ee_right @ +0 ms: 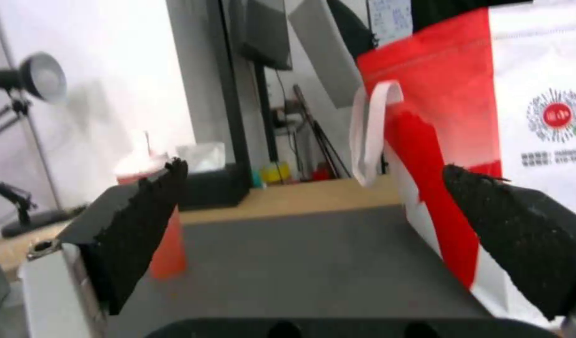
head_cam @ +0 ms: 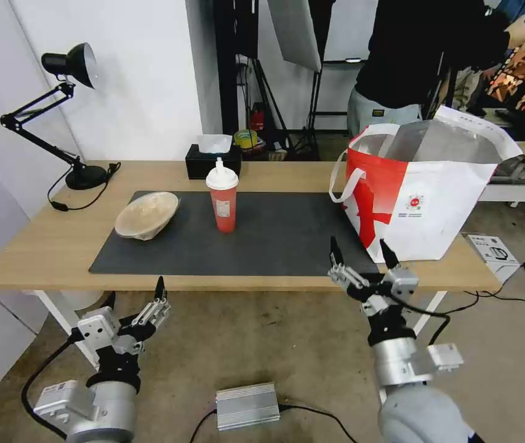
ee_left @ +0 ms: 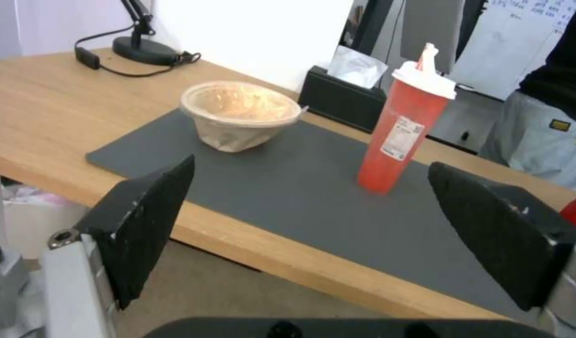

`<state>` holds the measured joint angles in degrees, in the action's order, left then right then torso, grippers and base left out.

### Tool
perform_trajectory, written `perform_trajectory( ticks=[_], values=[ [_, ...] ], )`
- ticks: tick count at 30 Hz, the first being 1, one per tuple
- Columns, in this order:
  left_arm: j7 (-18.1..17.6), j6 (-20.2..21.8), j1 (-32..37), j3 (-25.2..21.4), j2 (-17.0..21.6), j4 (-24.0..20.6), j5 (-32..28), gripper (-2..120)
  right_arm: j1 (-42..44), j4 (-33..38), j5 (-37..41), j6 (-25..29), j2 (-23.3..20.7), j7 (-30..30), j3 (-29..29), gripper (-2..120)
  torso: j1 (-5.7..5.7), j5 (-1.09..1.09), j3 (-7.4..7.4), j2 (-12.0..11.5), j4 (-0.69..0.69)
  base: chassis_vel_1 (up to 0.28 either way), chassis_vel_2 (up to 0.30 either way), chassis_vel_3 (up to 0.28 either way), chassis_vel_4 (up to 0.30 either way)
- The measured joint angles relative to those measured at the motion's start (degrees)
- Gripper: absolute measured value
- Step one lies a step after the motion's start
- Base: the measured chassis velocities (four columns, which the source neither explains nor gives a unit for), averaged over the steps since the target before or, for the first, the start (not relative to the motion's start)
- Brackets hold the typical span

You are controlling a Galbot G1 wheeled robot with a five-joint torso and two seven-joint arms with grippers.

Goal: Pick up the trash from the table and place it into the takeout bag.

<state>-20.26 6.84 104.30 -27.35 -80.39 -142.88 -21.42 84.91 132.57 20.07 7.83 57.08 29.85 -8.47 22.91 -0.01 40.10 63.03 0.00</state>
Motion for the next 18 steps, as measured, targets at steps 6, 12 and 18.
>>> perform_trajectory(
  ticks=[6, 12, 18],
  values=[
    [1.1, -0.5, 0.0, 0.2, -0.2, 0.1, 0.6, 100, 1.4, -0.4, -1.1, -2.0, -0.3, 1.4, 0.7, 100, 0.01, 0.00, 0.00, 0.0, 0.00, 0.000, 0.000, 0.000, 0.000],
    [1.6, -1.1, 0.0, 0.5, -0.6, 0.7, 1.3, 100, 3.0, -0.7, -2.3, -3.5, 0.2, 2.4, 1.3, 100, 0.01, 0.01, 0.00, 0.0, 0.00, 0.000, 0.000, 0.000, 0.000],
    [1.4, -1.4, 0.0, 0.4, -0.4, 1.2, 1.3, 100, 4.2, -0.7, -2.5, -5.9, -0.1, 4.1, 1.7, 100, 0.01, 0.01, 0.00, 0.0, 0.00, 0.000, 0.000, 0.000, 0.000]
  ],
)
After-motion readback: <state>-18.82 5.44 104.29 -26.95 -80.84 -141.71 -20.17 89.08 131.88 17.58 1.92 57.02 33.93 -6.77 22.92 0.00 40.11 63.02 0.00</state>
